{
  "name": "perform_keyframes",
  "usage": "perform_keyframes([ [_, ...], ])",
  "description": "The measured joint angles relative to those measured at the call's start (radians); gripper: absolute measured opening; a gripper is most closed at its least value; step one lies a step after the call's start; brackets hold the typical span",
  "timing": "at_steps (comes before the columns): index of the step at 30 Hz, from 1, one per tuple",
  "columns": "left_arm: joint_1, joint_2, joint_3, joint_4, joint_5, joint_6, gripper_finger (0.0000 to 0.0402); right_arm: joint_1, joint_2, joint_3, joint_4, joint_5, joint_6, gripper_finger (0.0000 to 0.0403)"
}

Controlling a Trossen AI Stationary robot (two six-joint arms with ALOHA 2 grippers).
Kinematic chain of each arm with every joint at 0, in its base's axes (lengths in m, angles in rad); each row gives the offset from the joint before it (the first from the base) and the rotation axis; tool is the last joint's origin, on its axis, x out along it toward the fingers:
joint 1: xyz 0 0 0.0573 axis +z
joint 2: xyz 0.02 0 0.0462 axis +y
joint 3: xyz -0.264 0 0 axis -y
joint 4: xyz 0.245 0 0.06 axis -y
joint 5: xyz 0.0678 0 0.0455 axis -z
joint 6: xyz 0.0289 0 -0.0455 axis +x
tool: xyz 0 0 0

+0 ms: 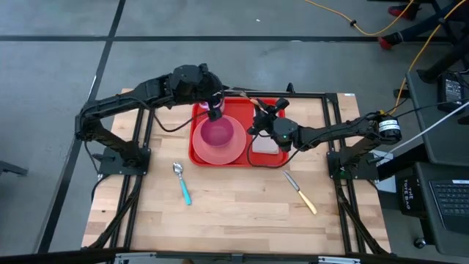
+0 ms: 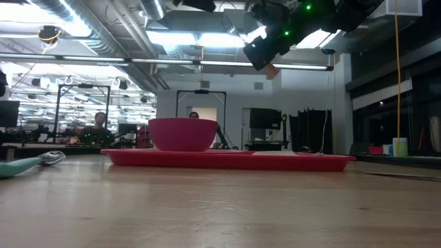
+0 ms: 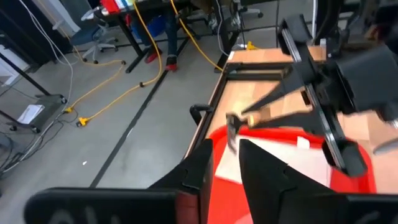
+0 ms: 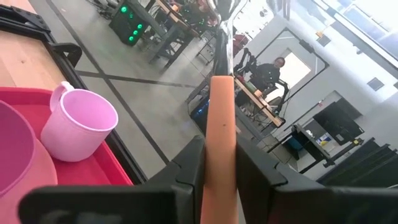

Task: Set up tray
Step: Put the orange fork on the brown napkin

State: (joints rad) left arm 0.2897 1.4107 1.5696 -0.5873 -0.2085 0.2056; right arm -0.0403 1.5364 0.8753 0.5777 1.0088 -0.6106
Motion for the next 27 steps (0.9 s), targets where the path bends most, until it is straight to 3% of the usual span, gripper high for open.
perform_keyframes([
  [8, 0.000, -0.100, 0.000, -0.129, -0.003, 0.025, 0.0093, 0.008, 0.000, 0.000, 0.000, 0.003, 0.036, 0.0072],
  [14, -0.001, -0.191, -0.056, -0.103, 0.055, 0.044, 0.0066, 0.055, 0.000, 0.000, 0.000, 0.066, 0.061, 0.0072],
  [17, -0.003, -0.260, -0.173, -0.009, 0.082, 0.059, 0.0043, 0.097, 0.000, 0.000, 0.000, 0.124, 0.064, 0.0072],
  [22, -0.018, -0.410, -0.447, 0.229, 0.139, 0.067, 0.0005, 0.153, -0.001, 0.000, -0.041, 0.122, 0.176, 0.0072],
  [27, -0.035, -0.544, -0.698, 0.443, 0.177, 0.049, 0.0004, 0.182, -0.001, 0.000, -0.181, 0.123, 0.373, 0.0072],
])
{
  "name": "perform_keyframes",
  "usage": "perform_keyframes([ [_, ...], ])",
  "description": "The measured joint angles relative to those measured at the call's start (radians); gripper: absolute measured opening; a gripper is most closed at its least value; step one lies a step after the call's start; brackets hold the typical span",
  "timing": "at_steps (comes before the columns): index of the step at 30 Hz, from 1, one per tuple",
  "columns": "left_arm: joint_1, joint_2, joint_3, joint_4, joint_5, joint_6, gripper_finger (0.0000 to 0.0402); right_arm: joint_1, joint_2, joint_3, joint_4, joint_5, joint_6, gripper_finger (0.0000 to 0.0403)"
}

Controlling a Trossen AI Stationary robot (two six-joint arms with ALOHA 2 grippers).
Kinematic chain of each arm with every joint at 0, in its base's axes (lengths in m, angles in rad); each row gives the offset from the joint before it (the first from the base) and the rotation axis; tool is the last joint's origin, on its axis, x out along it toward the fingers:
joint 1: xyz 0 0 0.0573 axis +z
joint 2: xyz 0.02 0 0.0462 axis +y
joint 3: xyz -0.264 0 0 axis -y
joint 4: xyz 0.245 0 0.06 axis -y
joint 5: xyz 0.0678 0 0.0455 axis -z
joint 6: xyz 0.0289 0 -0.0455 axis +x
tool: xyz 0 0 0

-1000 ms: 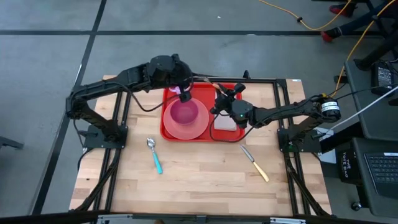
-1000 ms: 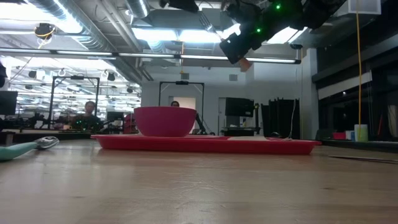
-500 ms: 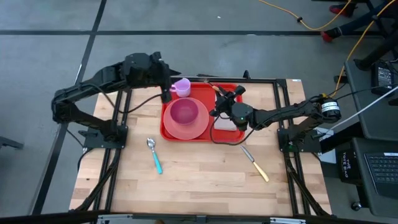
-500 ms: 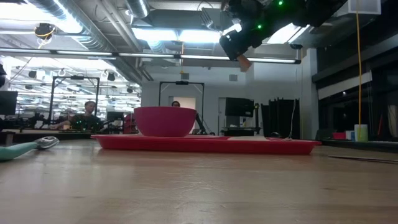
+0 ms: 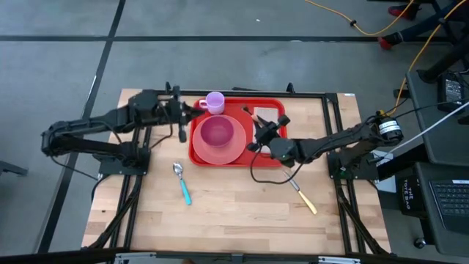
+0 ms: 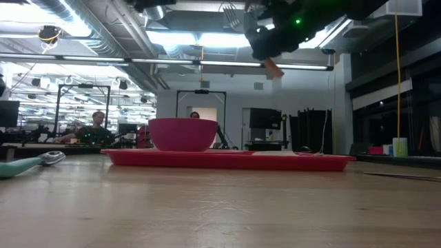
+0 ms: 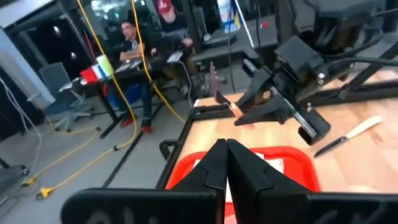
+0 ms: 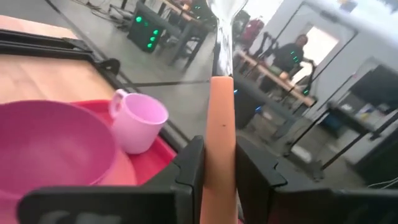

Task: Set up tray
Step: Put the orange fork on the brown napkin

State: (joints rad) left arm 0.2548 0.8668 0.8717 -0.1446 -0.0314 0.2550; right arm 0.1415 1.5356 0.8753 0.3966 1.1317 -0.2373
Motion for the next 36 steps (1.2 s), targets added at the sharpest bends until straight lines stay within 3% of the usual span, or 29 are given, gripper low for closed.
perform_keyframes([
  [7, -0.022, -0.111, -0.270, 0.237, 0.025, -0.023, 0.0003, 0.056, 0.000, 0.000, -0.112, 0.021, 0.206, 0.0072],
  [16, -0.021, -0.133, -0.515, 0.512, 0.078, 0.019, 0.0003, 0.101, 0.000, -0.001, -0.214, 0.071, 0.381, 0.0072],
  [24, -0.024, -0.132, -0.567, 0.522, 0.078, -0.026, 0.0002, 0.106, 0.000, -0.001, -0.456, 0.068, 0.728, 0.0072],
  [27, -0.024, -0.132, -0.570, 0.516, 0.078, -0.025, 0.0001, 0.104, 0.000, -0.001, -0.494, 0.015, 0.819, 0.0072],
  [36, -0.024, -0.132, -0.570, 0.516, 0.077, -0.025, 0.0008, 0.058, -0.004, -0.001, -0.505, -0.140, 0.908, 0.0072],
])
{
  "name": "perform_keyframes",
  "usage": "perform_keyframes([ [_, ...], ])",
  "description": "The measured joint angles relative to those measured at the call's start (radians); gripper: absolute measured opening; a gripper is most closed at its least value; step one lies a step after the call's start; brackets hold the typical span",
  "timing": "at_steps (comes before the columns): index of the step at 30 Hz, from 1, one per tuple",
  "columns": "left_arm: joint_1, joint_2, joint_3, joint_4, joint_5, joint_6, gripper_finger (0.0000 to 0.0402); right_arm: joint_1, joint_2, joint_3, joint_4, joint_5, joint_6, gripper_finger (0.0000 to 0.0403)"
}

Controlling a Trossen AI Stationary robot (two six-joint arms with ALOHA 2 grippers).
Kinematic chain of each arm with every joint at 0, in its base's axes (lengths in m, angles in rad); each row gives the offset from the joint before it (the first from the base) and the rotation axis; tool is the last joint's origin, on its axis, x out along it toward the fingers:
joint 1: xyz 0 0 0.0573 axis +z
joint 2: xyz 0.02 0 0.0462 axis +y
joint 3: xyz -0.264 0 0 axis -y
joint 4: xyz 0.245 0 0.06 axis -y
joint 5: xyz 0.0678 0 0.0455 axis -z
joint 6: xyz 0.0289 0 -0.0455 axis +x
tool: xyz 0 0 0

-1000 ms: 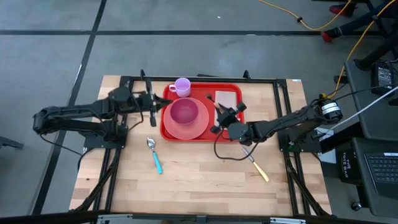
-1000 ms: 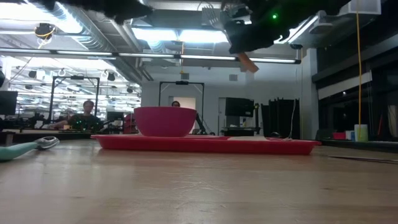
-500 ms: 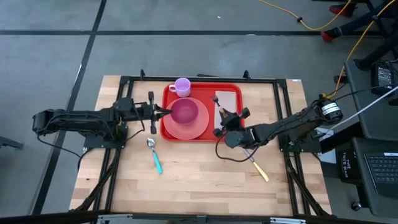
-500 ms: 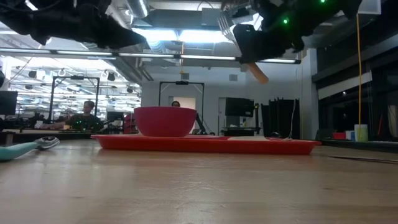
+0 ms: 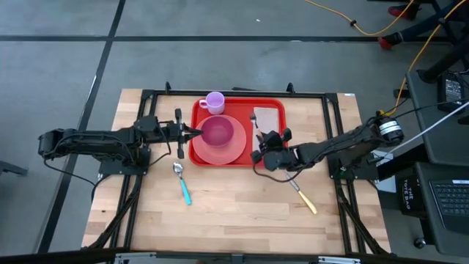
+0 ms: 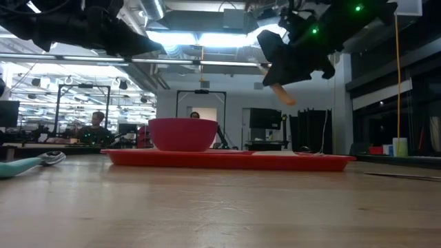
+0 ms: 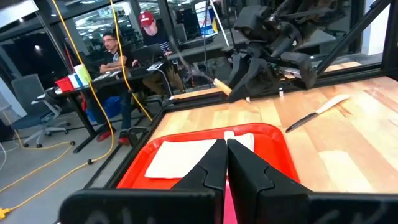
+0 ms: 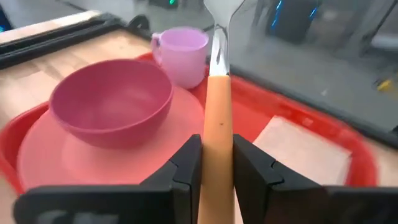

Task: Set up tray
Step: Put the orange fork on the brown napkin

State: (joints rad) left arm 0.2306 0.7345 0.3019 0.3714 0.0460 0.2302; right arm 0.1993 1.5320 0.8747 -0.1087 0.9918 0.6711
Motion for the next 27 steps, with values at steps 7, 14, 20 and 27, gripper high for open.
perform_keyframes([
  [7, 0.000, 0.000, 0.000, -0.005, 0.000, 0.000, 0.0004, -0.066, -0.011, 0.092, -0.302, -0.113, 0.186, 0.0072],
  [14, 0.000, 0.000, 0.000, -0.007, 0.000, 0.000, 0.0008, -0.071, -0.012, 0.260, -0.715, -0.211, 0.450, 0.0072],
  [20, 0.000, 0.000, 0.000, -0.006, 0.000, 0.000, 0.0004, -0.074, -0.012, 0.324, -0.784, -0.280, 0.539, 0.0072],
  [27, 0.000, 0.000, 0.000, -0.003, 0.000, 0.000, 0.0008, -0.130, -0.012, 0.330, -0.802, -0.373, 0.611, 0.0072],
])
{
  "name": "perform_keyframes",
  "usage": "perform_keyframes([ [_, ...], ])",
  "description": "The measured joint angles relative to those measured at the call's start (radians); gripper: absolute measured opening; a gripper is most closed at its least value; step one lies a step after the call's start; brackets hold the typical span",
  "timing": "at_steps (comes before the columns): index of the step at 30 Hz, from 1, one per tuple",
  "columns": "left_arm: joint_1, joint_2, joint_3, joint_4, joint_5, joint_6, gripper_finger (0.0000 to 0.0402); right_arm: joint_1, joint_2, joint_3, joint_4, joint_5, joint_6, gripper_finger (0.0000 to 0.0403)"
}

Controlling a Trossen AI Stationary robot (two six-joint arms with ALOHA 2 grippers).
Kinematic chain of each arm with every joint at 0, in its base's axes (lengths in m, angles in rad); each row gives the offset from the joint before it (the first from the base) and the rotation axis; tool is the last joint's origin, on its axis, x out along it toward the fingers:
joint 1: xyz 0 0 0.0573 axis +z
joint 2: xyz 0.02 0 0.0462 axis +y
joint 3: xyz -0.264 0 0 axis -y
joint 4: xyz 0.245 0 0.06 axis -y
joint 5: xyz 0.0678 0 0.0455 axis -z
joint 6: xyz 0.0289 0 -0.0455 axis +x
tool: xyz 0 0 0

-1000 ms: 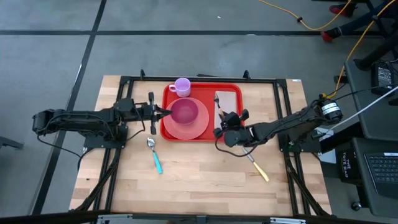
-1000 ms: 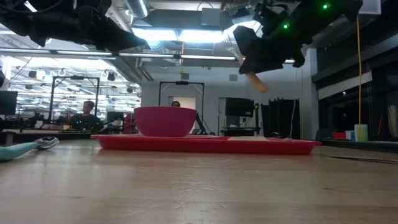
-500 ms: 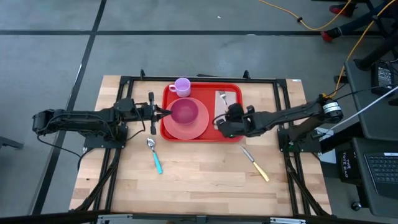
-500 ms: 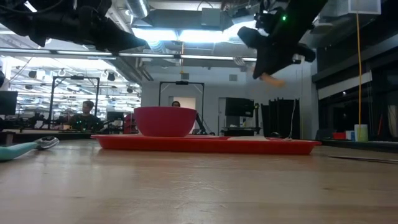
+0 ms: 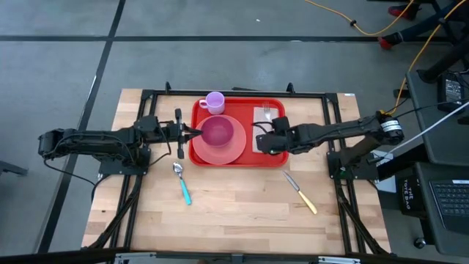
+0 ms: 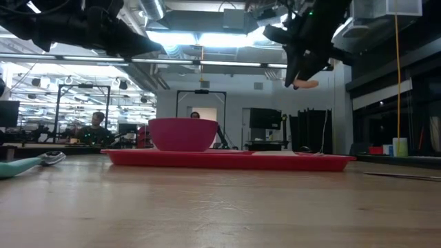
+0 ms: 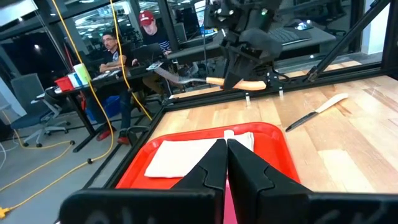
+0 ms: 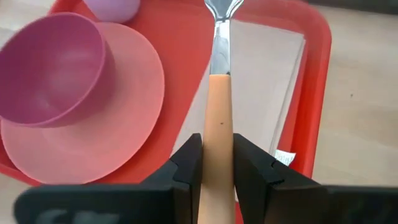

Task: Set up tray
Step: Put the orange fork on the brown napkin

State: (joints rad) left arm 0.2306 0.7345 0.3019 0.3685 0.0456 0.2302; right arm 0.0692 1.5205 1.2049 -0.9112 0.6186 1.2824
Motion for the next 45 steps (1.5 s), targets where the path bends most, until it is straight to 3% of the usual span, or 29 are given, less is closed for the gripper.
perform_keyframes([
  [14, 0.000, 0.000, 0.000, 0.026, 0.000, 0.000, 0.0008, -0.114, 0.039, 0.000, 0.010, -0.089, 0.075, 0.0072],
  [32, 0.000, 0.000, 0.000, 0.032, 0.000, 0.067, 0.0007, -0.203, 0.182, 0.000, 0.100, -0.309, 0.069, 0.0072],
  [45, 0.000, 0.000, 0.000, 0.031, 0.000, 0.105, 0.0008, -0.272, 0.250, 0.000, 0.151, -0.319, 0.065, 0.0072],
])
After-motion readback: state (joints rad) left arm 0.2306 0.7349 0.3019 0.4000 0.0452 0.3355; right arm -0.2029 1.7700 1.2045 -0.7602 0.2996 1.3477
